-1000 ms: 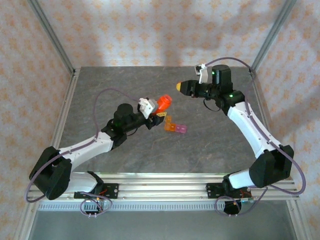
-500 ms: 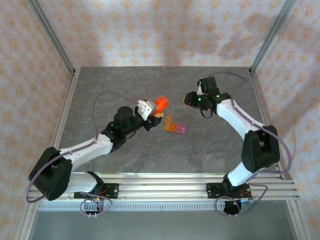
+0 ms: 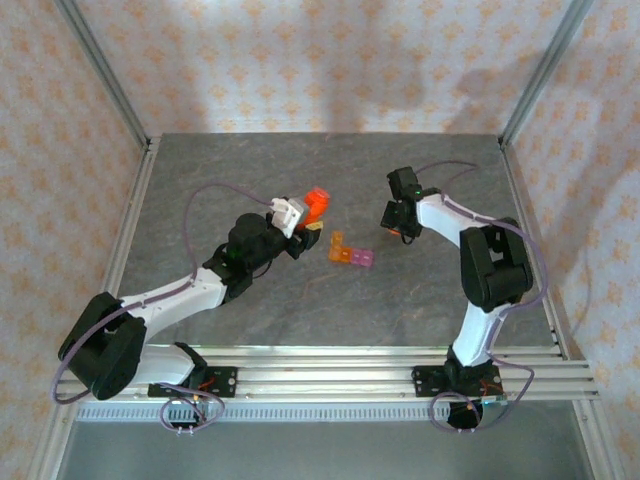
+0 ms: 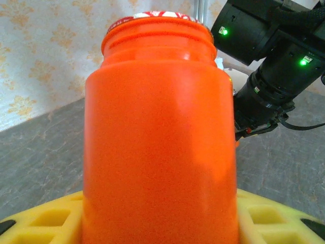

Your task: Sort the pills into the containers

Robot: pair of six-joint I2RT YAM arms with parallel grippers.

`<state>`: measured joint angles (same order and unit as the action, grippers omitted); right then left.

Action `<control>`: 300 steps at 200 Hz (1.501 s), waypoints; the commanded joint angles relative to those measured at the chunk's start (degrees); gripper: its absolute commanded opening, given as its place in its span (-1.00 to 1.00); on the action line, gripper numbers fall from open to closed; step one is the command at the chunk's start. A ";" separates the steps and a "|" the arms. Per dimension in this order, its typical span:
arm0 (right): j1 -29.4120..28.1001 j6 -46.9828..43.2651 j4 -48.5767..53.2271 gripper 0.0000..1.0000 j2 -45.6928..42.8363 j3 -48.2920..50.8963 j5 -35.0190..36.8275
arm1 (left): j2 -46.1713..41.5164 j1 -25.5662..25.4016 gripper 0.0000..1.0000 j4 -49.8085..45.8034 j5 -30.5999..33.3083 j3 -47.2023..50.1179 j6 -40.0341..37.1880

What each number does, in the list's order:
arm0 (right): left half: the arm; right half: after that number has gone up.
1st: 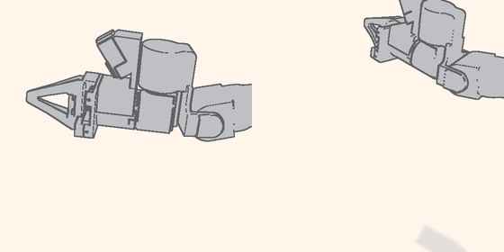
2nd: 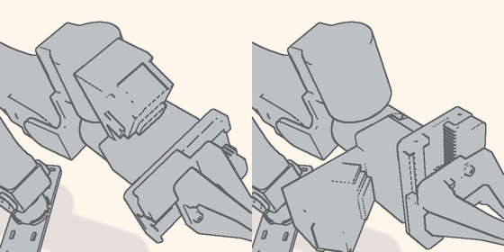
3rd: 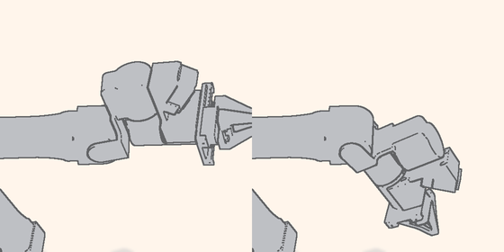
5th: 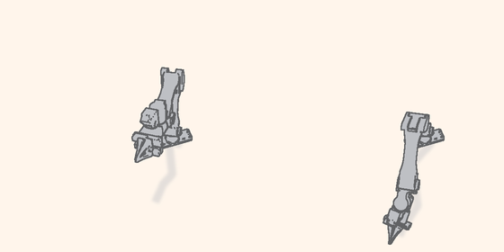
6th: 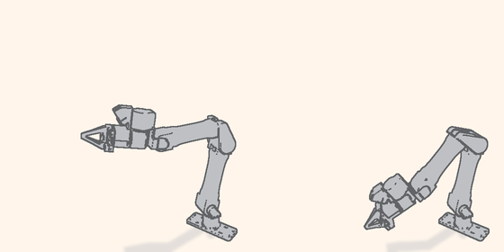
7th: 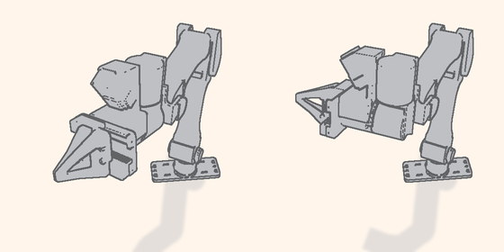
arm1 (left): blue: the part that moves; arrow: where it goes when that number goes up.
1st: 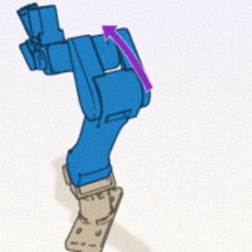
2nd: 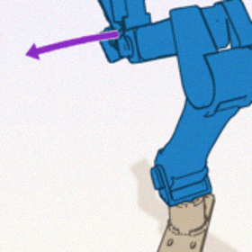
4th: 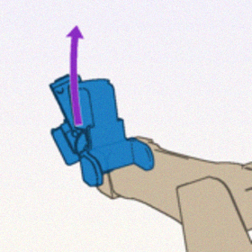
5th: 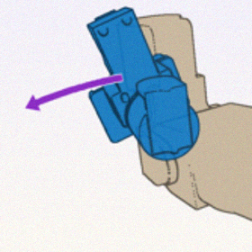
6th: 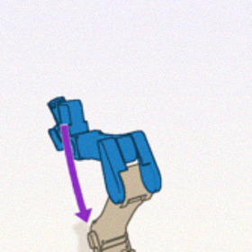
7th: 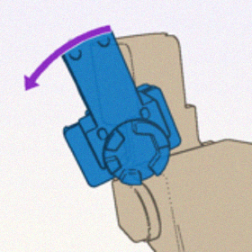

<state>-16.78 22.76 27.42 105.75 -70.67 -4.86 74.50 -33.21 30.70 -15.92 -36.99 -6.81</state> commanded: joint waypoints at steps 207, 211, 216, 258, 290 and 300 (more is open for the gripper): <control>-1.43 -0.29 -1.39 -0.38 -3.81 1.59 -16.05 | -1.27 -0.44 -1.00 -4.74 6.93 -1.07 3.49; -1.72 -0.43 -1.40 -0.40 -3.47 1.61 -16.05 | -1.44 -0.45 -1.00 -4.97 7.11 -0.98 3.53; -2.00 -0.51 -1.49 -0.44 -3.17 1.59 -16.05 | -1.69 -0.45 -1.00 -5.35 7.34 -0.87 3.58; -5.01 -0.55 -2.44 -0.63 -0.01 2.34 -15.84 | -2.38 -0.71 -1.00 -7.40 7.72 -0.62 3.91; -6.36 -0.17 -3.15 -0.76 0.55 3.90 -15.58 | -2.34 -1.06 -1.00 -7.67 8.04 -0.36 4.23; -6.66 0.02 -3.25 -0.77 0.29 4.53 -15.51 | -2.37 -1.15 -1.00 -7.56 8.17 -0.22 4.26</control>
<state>-22.81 22.50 25.19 105.75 -67.79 -21.04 73.43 -33.63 23.11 -9.32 -37.43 -3.42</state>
